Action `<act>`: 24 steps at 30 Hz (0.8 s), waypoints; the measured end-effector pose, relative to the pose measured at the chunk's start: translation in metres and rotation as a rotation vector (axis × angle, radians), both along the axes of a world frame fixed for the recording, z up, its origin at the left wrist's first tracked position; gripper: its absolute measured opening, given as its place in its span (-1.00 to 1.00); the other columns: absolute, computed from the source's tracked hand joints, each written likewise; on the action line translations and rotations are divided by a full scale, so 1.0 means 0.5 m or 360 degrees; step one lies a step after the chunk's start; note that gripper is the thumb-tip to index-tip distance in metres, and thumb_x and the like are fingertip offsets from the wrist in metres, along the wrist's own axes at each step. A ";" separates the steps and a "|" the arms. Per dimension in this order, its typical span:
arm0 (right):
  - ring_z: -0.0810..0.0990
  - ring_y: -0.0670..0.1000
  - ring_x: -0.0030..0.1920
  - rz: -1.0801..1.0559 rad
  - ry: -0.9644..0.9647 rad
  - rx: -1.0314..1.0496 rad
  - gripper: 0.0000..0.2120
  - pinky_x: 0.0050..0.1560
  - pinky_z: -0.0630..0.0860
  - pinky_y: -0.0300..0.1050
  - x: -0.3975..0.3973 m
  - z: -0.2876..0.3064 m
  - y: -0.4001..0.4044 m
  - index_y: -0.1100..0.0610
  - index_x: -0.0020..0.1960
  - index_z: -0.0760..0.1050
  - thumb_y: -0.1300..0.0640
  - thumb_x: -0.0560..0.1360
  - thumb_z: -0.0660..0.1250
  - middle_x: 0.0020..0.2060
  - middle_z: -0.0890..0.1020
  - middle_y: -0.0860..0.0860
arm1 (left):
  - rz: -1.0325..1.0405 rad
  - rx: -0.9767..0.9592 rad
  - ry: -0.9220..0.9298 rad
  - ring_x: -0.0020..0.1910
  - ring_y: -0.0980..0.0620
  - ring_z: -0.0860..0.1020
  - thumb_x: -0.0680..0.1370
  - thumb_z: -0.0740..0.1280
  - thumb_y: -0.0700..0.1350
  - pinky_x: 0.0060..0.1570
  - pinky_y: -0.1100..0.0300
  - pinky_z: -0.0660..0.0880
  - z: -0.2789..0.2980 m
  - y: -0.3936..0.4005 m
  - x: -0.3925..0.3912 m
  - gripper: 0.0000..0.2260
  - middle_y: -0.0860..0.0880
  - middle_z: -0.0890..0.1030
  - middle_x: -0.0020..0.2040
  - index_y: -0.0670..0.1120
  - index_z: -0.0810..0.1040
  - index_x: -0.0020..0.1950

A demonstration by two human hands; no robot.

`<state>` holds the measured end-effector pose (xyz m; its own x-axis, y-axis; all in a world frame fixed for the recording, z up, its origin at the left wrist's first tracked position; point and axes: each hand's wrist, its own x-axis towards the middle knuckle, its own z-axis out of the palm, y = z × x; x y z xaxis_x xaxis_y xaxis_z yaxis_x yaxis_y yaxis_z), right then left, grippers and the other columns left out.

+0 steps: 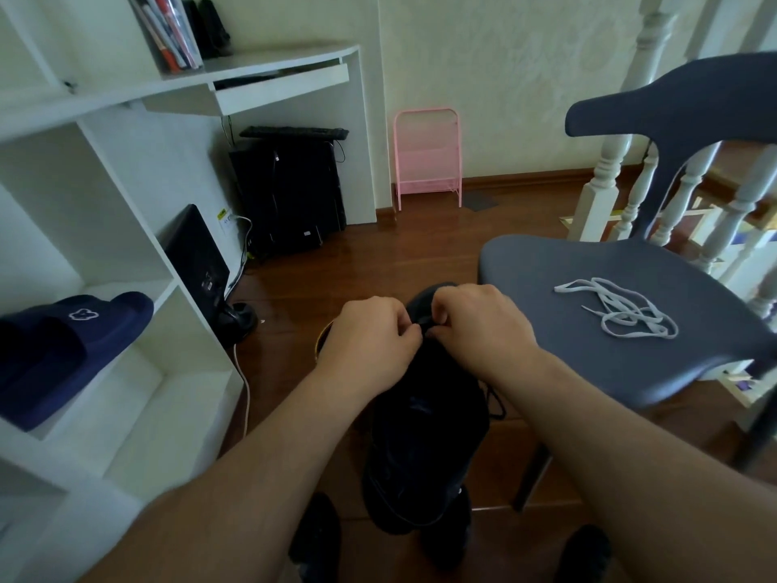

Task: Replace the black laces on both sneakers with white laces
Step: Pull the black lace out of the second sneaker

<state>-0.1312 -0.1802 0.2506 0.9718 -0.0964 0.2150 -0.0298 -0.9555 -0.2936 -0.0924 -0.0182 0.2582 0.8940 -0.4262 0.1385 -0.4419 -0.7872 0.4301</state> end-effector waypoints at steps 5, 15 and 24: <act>0.54 0.04 -0.08 -0.0061 -0.0036 0.0138 -0.85 -0.07 0.51 -0.02 0.008 0.006 -0.012 -0.02 -0.13 0.53 0.00 0.57 0.45 -0.17 0.57 -0.06 | 0.0051 -0.0035 0.0074 -0.26 0.11 0.62 0.64 0.36 0.07 -0.27 0.09 0.64 0.009 0.011 0.012 -0.82 0.09 0.65 -0.23 0.08 0.64 -0.13; 0.55 0.07 0.03 -0.0282 0.0188 0.0491 -0.75 -0.04 0.44 -0.07 -0.021 0.026 -0.098 0.00 0.11 0.51 0.27 0.51 0.29 0.04 0.58 0.01 | 0.0146 -0.0077 0.0019 -0.34 0.14 0.59 0.65 0.37 0.06 -0.41 0.26 0.41 0.019 0.043 0.024 -0.79 0.08 0.64 -0.29 0.05 0.64 -0.14; 0.57 0.05 0.00 -0.0005 0.0054 0.0003 -0.85 -0.04 0.56 -0.01 0.000 0.001 0.004 -0.01 0.01 0.58 -0.08 0.57 0.42 -0.05 0.59 -0.04 | 0.0031 -0.0006 0.0009 -0.28 0.07 0.61 0.62 0.37 0.09 -0.26 0.04 0.65 -0.007 -0.001 0.008 -0.78 0.08 0.63 -0.26 0.10 0.59 -0.21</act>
